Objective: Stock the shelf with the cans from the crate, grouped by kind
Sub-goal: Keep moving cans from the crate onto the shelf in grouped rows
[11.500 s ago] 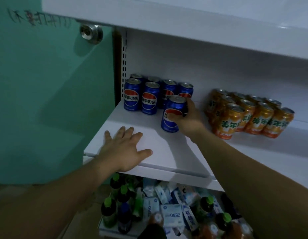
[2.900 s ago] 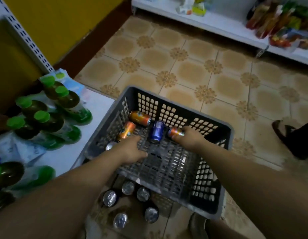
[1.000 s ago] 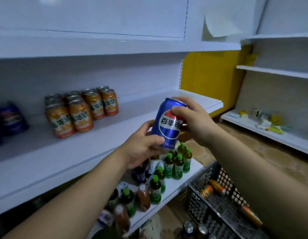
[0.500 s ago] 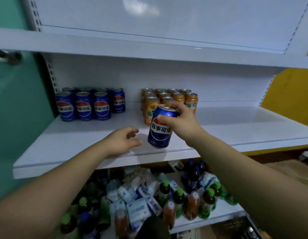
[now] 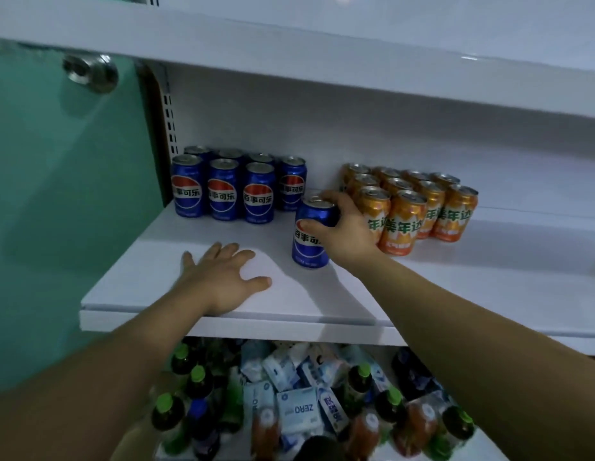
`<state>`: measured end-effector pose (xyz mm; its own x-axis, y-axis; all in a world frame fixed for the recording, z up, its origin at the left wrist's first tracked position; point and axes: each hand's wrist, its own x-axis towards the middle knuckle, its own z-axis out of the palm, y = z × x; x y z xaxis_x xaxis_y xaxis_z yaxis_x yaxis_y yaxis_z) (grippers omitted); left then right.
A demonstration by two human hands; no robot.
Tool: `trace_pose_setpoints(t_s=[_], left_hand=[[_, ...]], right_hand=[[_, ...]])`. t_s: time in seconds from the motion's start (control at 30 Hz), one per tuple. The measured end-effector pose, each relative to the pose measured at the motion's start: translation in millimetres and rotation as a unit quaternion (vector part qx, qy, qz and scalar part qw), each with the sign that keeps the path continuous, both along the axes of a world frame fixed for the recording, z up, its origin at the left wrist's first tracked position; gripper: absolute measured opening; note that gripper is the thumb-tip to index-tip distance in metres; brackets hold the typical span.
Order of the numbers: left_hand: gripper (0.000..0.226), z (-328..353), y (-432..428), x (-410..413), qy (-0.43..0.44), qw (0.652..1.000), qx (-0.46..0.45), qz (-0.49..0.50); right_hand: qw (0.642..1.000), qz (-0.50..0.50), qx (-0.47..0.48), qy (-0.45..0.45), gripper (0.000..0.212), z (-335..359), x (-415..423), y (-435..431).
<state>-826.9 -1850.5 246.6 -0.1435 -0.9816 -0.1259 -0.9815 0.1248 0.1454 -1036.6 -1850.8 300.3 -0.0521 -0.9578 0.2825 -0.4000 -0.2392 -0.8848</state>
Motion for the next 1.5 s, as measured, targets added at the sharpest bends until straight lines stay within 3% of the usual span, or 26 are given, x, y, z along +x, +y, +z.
trace_pose_setpoints(t_s=[0.17, 0.27, 0.67, 0.87, 1.03, 1.13, 1.2, 1.33, 1.5], left_hand=[[0.079, -2, -3, 0, 0.006, 1.0, -0.005, -0.008], [0.08, -3, -4, 2, 0.015, 1.0, -0.007, -0.005], [0.079, -9, -3, 6, 0.029, 1.0, 0.0, -0.001], [0.079, -7, -4, 6, 0.03, 1.0, 0.002, 0.004], [0.079, -7, -6, 6, 0.032, 0.999, 0.0, 0.004], [0.079, -9, -9, 8, 0.034, 0.999, 0.002, 0.005], [0.079, -12, -10, 8, 0.035, 0.999, 0.003, 0.006], [0.08, -12, -13, 12, 0.038, 0.999, 0.01, 0.015], [0.08, 1, -3, 18, 0.024, 0.998, 0.049, 0.033]], right_hand=[[0.996, 0.035, -0.005, 0.076, 0.081, -6, 7, -33], [0.994, 0.029, -0.018, 0.103, 0.082, -7, 15, -57], [0.995, 0.046, -0.057, 0.074, 0.095, -29, 32, -111], [0.994, 0.008, -0.024, 0.102, 0.101, -34, 33, -128], [0.996, 0.003, -0.006, 0.094, 0.092, -33, 33, -136], [0.993, -0.002, 0.033, 0.111, 0.098, -29, 32, -131], [0.987, -0.011, 0.05, 0.149, 0.097, -23, 30, -122], [0.963, -0.009, 0.034, 0.266, 0.073, 9, 21, -87], [0.933, -0.041, 0.028, 0.358, 0.069, 52, -16, -33]])
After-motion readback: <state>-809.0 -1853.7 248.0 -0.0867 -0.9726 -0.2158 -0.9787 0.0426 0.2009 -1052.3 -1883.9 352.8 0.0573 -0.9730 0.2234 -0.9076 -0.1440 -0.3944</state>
